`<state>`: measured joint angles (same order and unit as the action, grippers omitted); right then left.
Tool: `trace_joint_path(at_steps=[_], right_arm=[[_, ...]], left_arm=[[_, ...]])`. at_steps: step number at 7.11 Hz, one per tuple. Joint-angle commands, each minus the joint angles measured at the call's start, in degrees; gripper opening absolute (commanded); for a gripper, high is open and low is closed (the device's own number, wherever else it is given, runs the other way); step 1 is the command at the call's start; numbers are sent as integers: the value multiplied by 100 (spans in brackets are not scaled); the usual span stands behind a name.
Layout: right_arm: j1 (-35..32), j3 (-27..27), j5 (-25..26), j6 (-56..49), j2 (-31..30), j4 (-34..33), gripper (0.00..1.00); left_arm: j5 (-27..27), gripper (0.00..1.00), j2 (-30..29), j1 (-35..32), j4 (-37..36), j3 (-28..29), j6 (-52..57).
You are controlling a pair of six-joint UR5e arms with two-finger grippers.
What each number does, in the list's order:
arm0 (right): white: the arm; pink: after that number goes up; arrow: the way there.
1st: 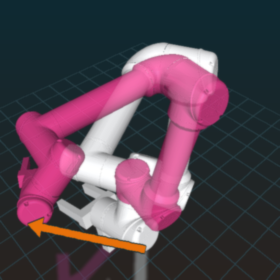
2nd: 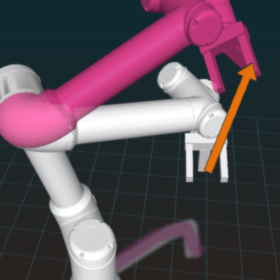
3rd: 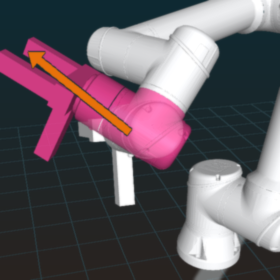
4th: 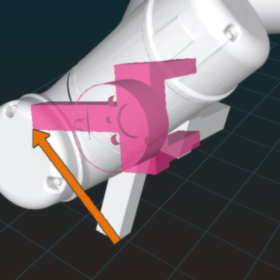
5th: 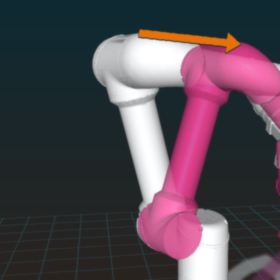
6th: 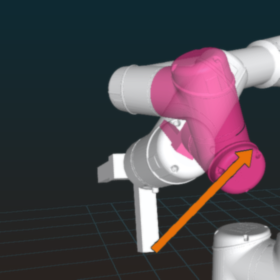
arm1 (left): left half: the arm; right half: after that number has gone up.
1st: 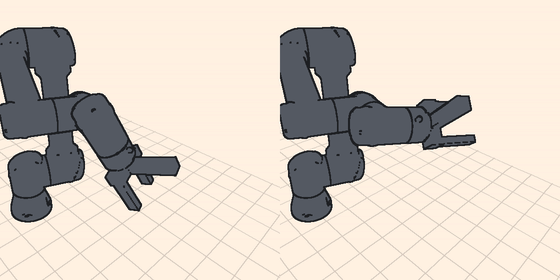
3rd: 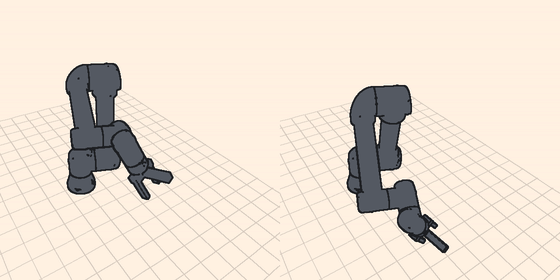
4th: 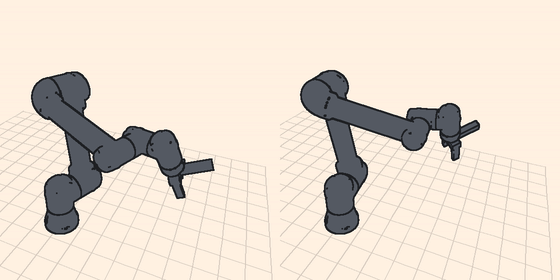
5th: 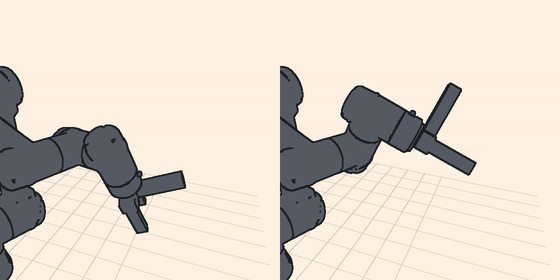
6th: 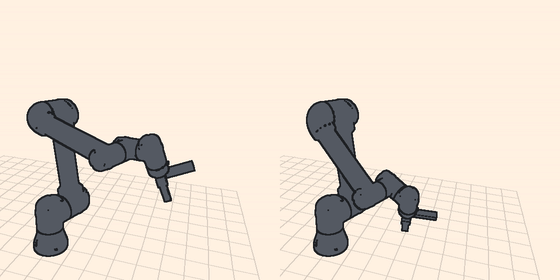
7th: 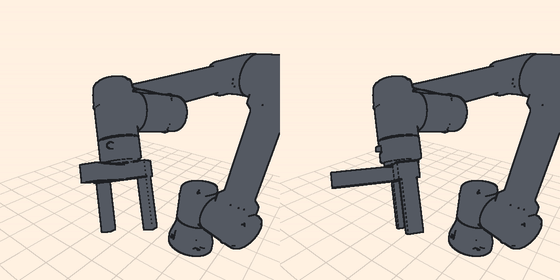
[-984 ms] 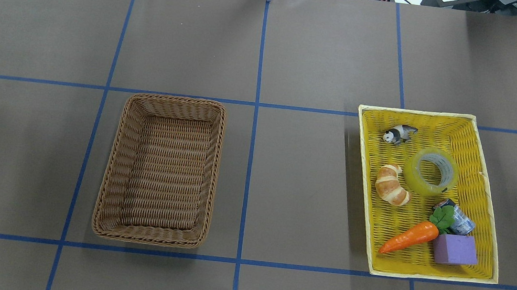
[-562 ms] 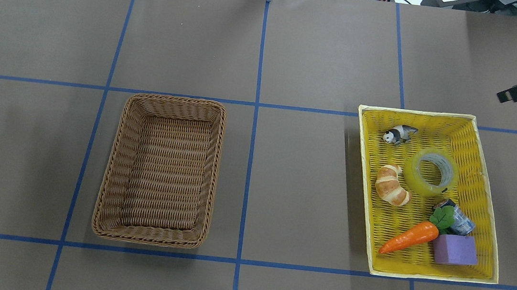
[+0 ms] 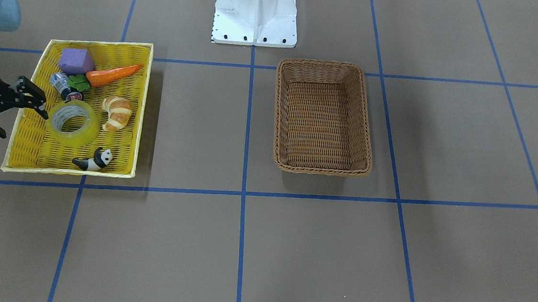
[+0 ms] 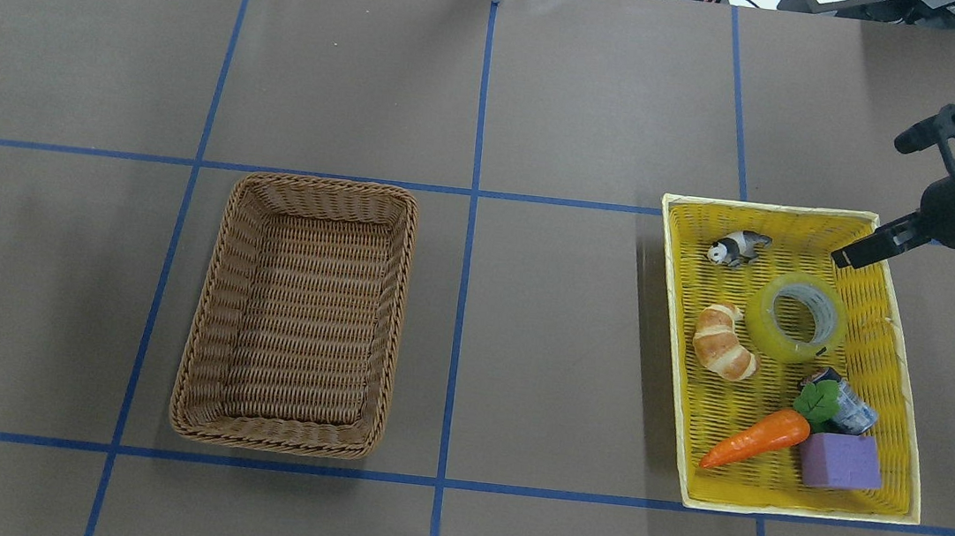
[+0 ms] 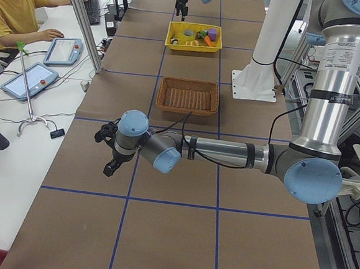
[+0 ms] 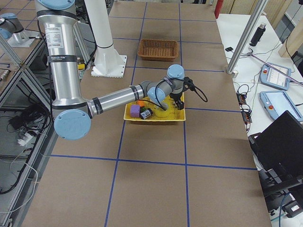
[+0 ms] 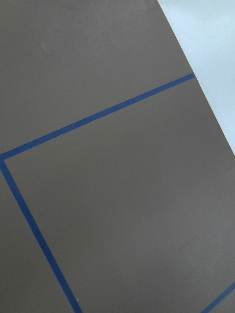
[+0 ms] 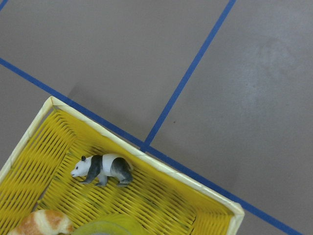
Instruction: Move tape to another basket
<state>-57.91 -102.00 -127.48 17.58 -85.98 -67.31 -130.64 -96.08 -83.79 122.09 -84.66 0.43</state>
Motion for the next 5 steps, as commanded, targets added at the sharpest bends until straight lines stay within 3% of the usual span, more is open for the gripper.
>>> trace_joint_path(at_steps=[1,2,3,4,5], right_arm=[[524,57,459,26,-59,-19,98],[648,153,670,27,-50,-19,96],[701,267,698,18,-33,-19,87],[763,381,698,0,20,-19,71],[859,435,698,-35,37,-28,47]], left_arm=[[4,99,2,29,-1,2,1],[4,99,2,29,-1,11,1],[4,99,2,29,-1,37,1],[4,99,2,29,-1,37,1],[4,99,11,29,-1,46,1]])
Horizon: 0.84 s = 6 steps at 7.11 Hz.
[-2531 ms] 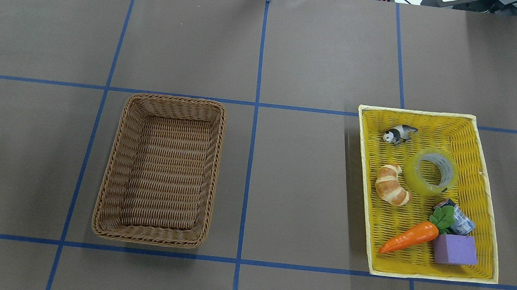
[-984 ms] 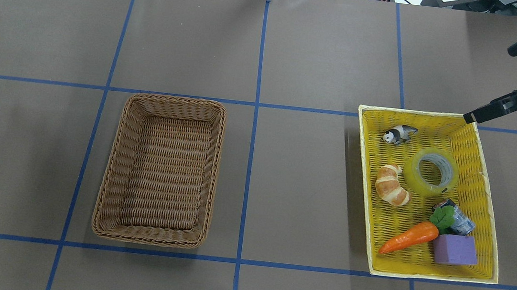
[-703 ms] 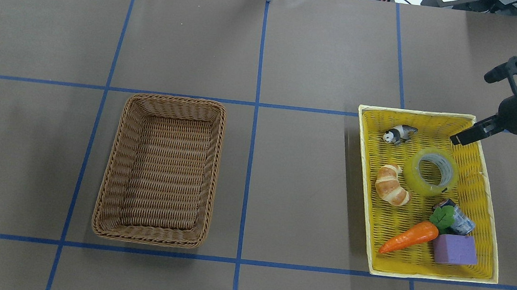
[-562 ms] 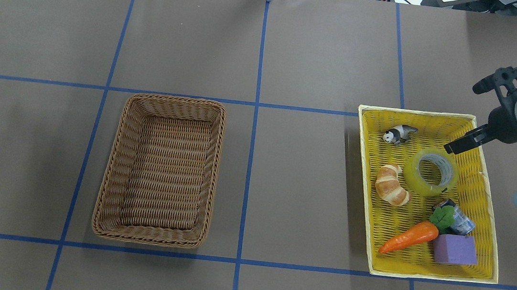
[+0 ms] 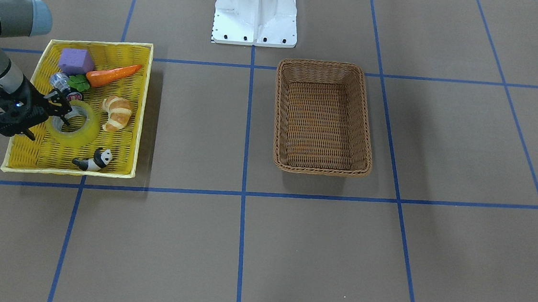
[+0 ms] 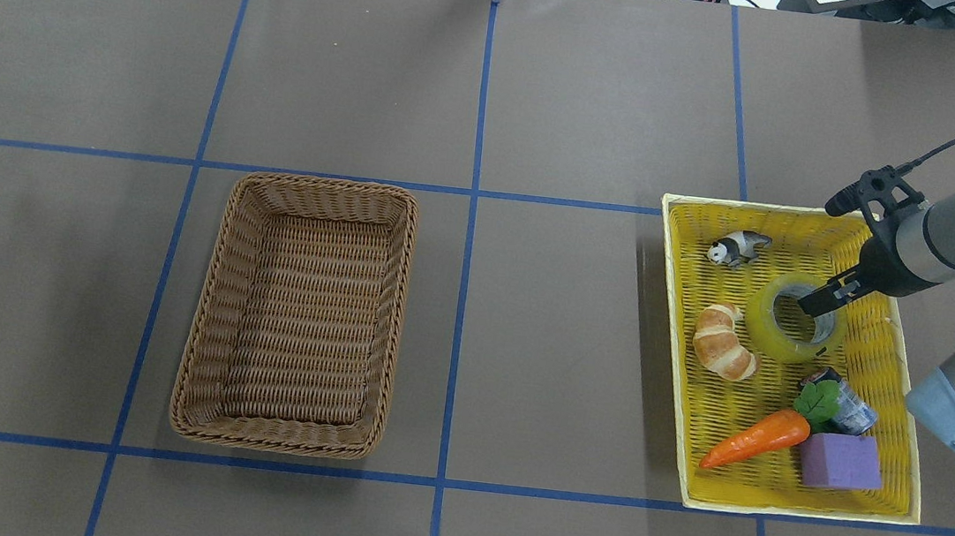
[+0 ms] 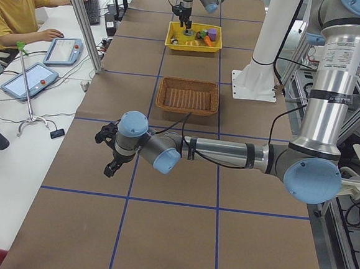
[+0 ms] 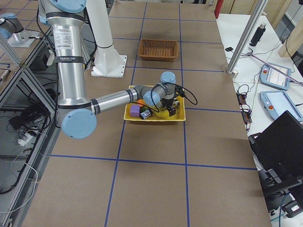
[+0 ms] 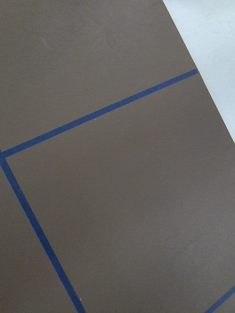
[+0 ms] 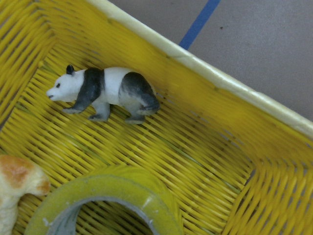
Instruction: Move tape to another basket
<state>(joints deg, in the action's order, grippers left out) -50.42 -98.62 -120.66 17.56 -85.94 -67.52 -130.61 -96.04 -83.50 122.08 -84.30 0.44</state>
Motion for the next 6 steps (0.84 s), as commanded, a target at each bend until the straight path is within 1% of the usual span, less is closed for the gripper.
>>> trace_joint_path(at_steps=[1,2,3,4,6], right_arm=[[137,98,16,-77,25,-16,11],[146,80,16,-78,16,-16,0],[120,45,16,-78,16,-16,0],[-89,10,7,-78,16,2,0],[-747,-436,-63,-78,42,2,0]], left_arm=[[0,99,-3,1,0,19,0],[0,99,-3,1,0,19,0],[0,99,-3,9,0,19,0],[0,99,-3,1,0,19,0],[-17,99,6,1,0,19,-9]])
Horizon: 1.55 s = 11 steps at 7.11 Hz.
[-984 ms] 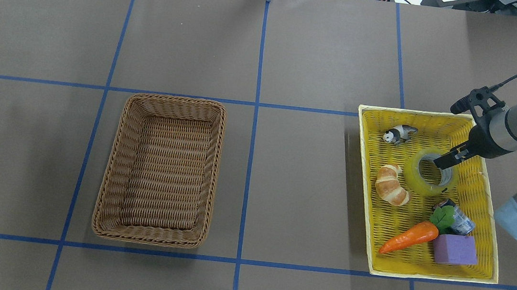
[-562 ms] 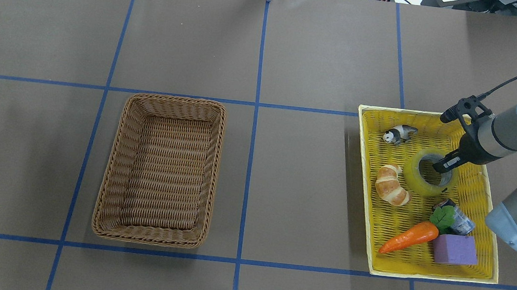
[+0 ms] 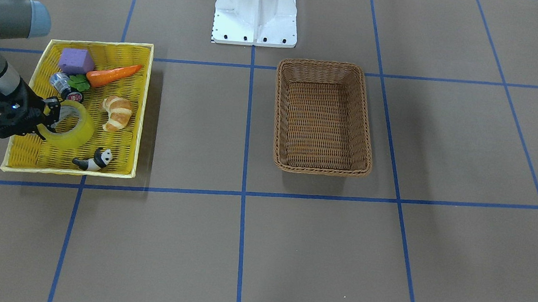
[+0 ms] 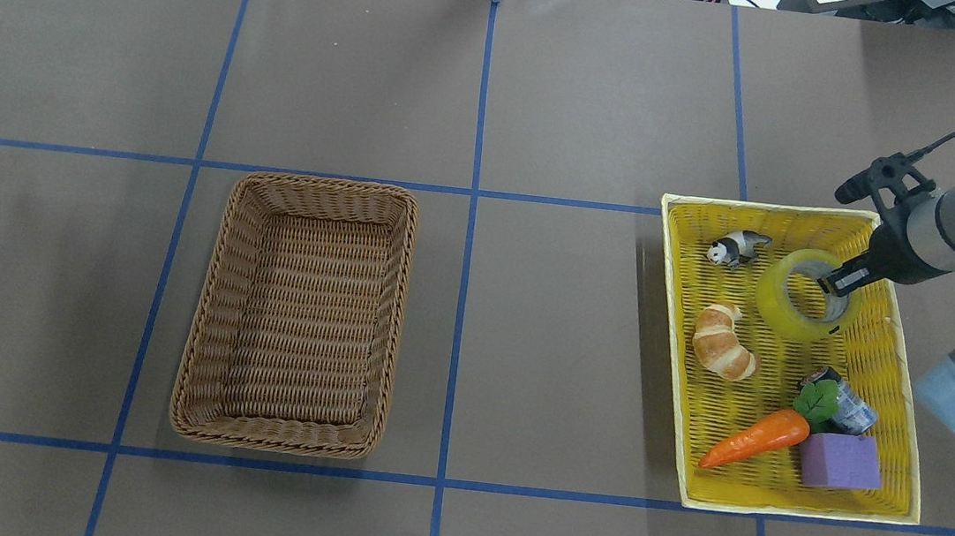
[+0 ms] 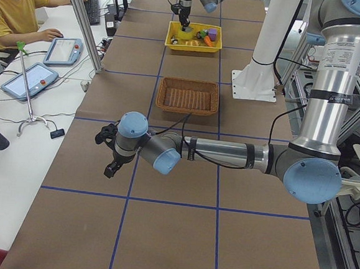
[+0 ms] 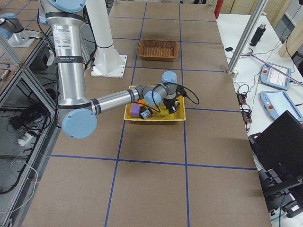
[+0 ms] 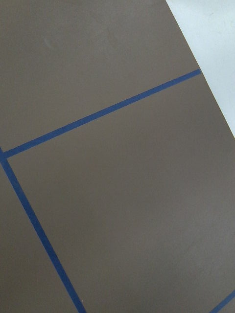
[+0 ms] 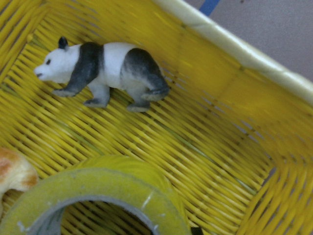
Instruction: Move tape to another basket
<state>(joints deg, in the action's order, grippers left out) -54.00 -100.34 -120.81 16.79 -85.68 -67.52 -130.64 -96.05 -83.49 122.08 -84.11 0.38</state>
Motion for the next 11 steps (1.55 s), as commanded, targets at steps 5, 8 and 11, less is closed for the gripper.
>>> trace_joint_path(at_steps=[5,8,11], right_arm=[[-554,-189,57,1988,1401,46,0],[589,-74,1565,3493,2290,55,0],[1180,-48,2438,4137,2836,307,0]], left_arm=[[-49,100,-290,400,811,-141,-1602],[-49,100,-1071,1595,2588,-297,-4949],[21,100,-1660,2676,2848,-1403,-7309]])
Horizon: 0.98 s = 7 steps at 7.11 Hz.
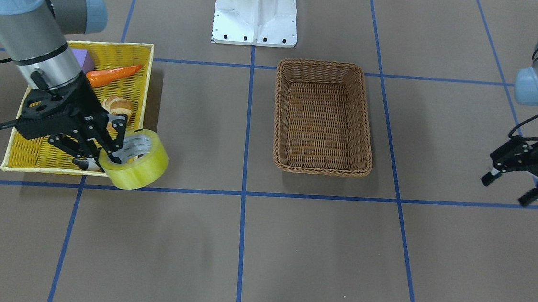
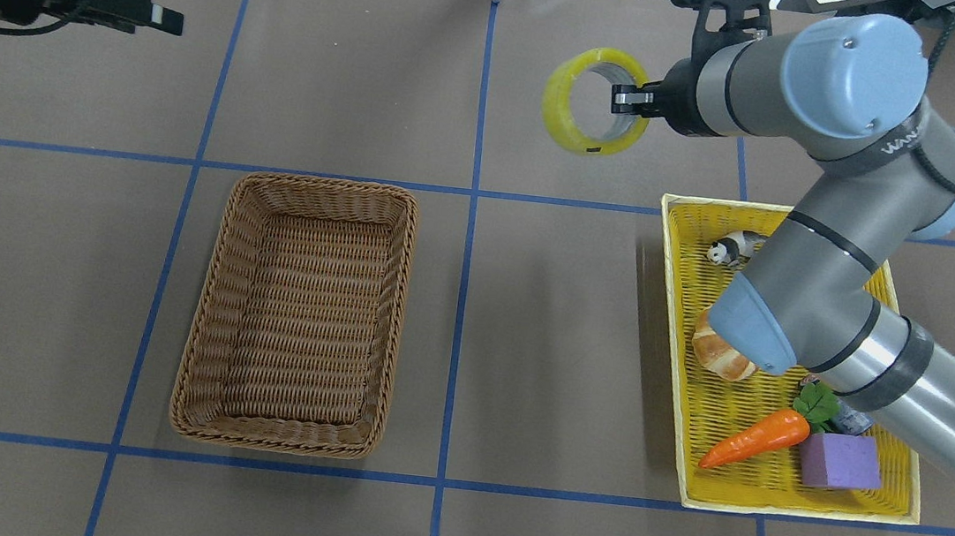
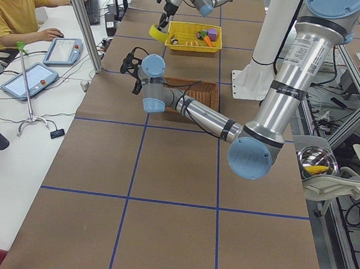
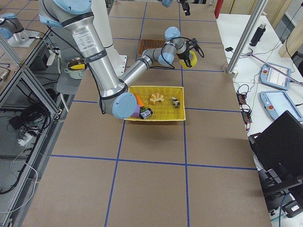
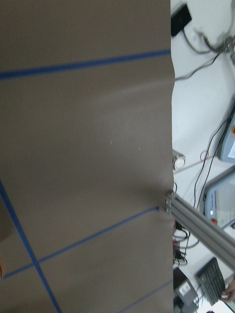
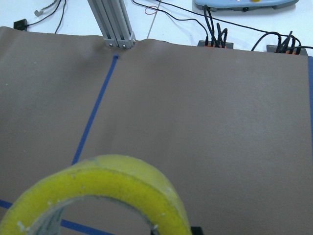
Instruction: Move tape to another basket
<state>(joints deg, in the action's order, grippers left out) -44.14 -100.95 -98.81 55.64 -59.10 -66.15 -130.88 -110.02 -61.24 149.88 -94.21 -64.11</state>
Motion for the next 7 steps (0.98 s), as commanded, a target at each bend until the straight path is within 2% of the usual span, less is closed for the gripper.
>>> trace_joint_path(at_steps=[1,3,4,7], right_arm=[[334,57,370,385,336,381,0],[598,372,477,386,950,480,0],[695,409,486,386,1066,489,0],[958,365,477,386,1033,865,0]], left_arm=[[45,100,-536,646,68,-448,-1066],[386,99,-705,1076,268,-423,-1077],[388,100,-775,1244,287,-423,-1077],[388,100,-785,1272,374,-440,-1077]])
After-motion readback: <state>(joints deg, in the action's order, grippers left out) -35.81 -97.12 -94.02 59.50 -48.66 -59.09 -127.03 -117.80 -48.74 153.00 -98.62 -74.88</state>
